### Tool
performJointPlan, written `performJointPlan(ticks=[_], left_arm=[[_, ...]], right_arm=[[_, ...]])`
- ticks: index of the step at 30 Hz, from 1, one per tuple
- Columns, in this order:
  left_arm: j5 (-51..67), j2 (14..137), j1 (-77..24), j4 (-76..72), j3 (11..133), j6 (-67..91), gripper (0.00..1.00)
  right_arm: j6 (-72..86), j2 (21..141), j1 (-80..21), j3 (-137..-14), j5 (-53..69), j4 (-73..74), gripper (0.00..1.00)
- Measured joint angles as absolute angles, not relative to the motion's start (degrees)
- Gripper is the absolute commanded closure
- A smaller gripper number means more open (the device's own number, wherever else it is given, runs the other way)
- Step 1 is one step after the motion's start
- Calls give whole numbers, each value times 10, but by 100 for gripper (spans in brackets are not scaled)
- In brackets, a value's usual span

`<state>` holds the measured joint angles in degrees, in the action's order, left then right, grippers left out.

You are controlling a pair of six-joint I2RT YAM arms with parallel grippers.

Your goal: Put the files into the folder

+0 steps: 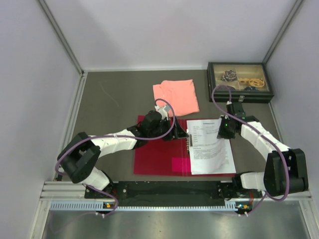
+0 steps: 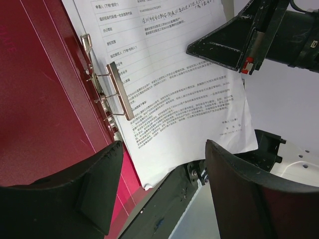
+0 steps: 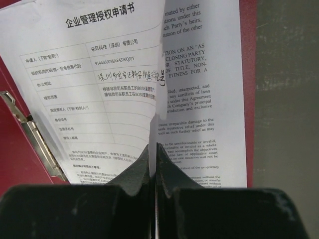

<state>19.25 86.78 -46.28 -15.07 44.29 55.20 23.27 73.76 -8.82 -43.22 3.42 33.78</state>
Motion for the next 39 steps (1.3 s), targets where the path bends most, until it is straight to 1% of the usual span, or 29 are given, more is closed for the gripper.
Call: performJointPlan(ticks=[14,16,19,20,25,26,28,29,31,32,34,36,38,39], left_arm=[[192,868,-463,-151,437,554,29],[192,868,-463,-151,437,554,29],[192,868,-463,-151,437,554,29],[192,868,-463,-151,437,554,29],[192,868,-463,-151,437,554,29],[192,867,-463,-151,437,554,29],[192,866,-463,-150,437,554,29],[192,865,-463,-150,436,554,29],[191,858,-463,-146,434,553,28],[190,854,-463,-143,434,551,28],[187,842,-463,-132,434,546,28],[181,824,-463,-117,434,538,28],[172,801,-463,-95,434,528,27],[165,785,-463,-81,434,522,27]], right_arm=[[236,734,-88,-427,68,307,100],[236,735,-88,-427,68,307,96],[239,735,-88,-427,68,308,75],[242,735,-88,-427,68,308,65],[248,734,-88,-427,66,309,50],[250,734,-88,-427,64,310,44],[252,733,-88,-427,56,315,38],[253,732,-88,-427,50,319,28],[255,731,-88,-428,28,331,18],[257,731,-88,-430,15,341,11],[261,730,-88,-435,-13,358,8],[265,722,-88,-443,-52,378,7],[265,704,-88,-451,-84,388,1],[265,691,-88,-459,-100,392,1]])
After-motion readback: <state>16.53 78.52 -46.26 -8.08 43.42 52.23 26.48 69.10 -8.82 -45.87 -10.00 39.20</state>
